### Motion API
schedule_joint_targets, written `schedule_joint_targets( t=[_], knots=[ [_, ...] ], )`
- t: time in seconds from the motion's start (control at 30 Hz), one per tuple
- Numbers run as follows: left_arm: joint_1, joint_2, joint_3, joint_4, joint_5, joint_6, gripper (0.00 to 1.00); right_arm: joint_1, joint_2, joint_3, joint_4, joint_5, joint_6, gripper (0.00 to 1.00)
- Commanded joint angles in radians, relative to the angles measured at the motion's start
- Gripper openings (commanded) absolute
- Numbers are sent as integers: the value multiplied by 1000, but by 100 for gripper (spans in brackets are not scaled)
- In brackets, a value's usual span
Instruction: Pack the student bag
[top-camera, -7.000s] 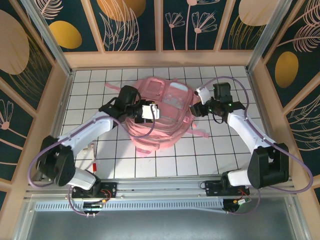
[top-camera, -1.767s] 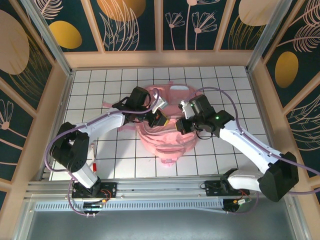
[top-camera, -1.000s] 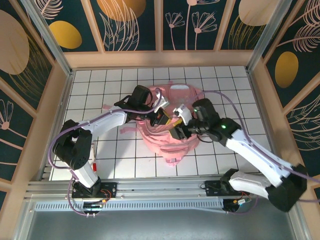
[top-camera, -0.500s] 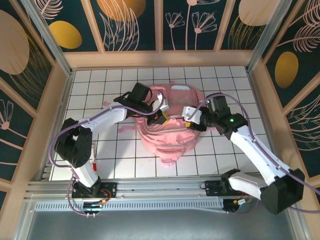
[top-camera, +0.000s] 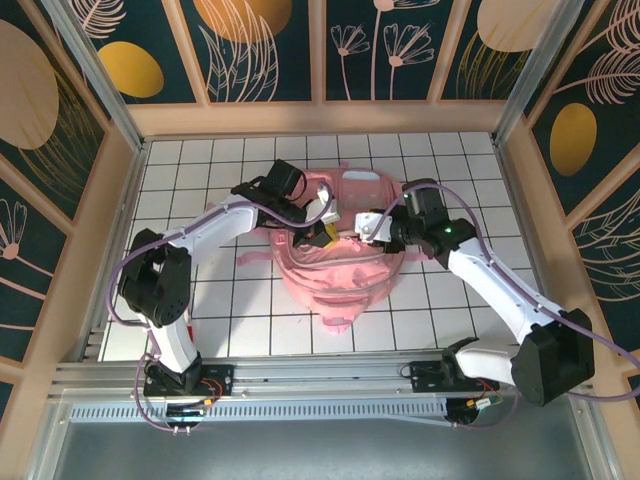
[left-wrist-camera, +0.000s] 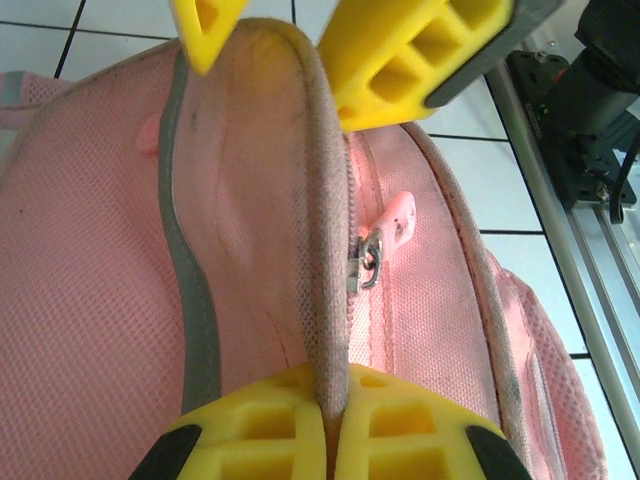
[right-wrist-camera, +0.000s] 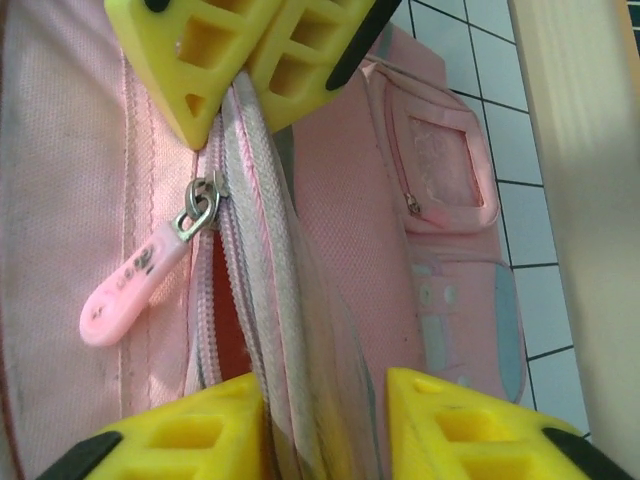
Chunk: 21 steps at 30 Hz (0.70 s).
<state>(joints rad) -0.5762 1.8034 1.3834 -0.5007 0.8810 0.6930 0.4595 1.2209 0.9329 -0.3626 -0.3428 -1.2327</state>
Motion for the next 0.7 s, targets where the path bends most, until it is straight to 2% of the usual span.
schedule_joint_targets(
  t=[0.0, 0.13, 0.2, 0.23, 0.27, 0.3, 0.33, 0.37, 0.4, 0.43, 0.53, 0.57, 0.63, 0.67],
  knots=[
    [19, 23, 84, 10, 193, 145, 0, 7, 6, -42, 157, -19, -7, 29],
    [64, 48, 111, 9, 263, 194, 0, 4, -3, -82, 235, -37, 8, 23],
    [83, 54, 122, 49, 259, 172, 4, 5, -3, -94, 266, -73, 40, 7],
    [90, 54, 122, 85, 241, 141, 6, 5, -6, -98, 287, -97, 72, 1],
    [99, 52, 114, 151, 197, 81, 10, 5, -6, -99, 309, -115, 115, 0],
    [108, 43, 94, 234, 111, -43, 12, 14, -3, -95, 328, -116, 158, 0],
    [111, 32, 84, 309, 7, -153, 27, 21, 0, -90, 342, -107, 187, 0],
    [112, 12, 82, 351, -132, -278, 36, 36, 9, -83, 361, -81, 235, 0],
    [113, -19, 81, 355, -227, -379, 37, 52, 17, -76, 377, -53, 270, 0],
    [113, -51, 68, 334, -278, -428, 39, 65, 24, -74, 389, -30, 300, 0],
    [113, -206, -74, 347, -359, -687, 50, 82, 41, -56, 428, 2, 408, 0],
    [113, -251, -132, 365, -378, -840, 54, 82, 46, -56, 444, -2, 441, 0],
    [111, -307, -231, 402, -340, -1122, 55, 82, 57, -54, 450, -19, 481, 0],
    [108, -322, -274, 435, -269, -1229, 54, 82, 62, -52, 448, -30, 490, 0]
  ],
)
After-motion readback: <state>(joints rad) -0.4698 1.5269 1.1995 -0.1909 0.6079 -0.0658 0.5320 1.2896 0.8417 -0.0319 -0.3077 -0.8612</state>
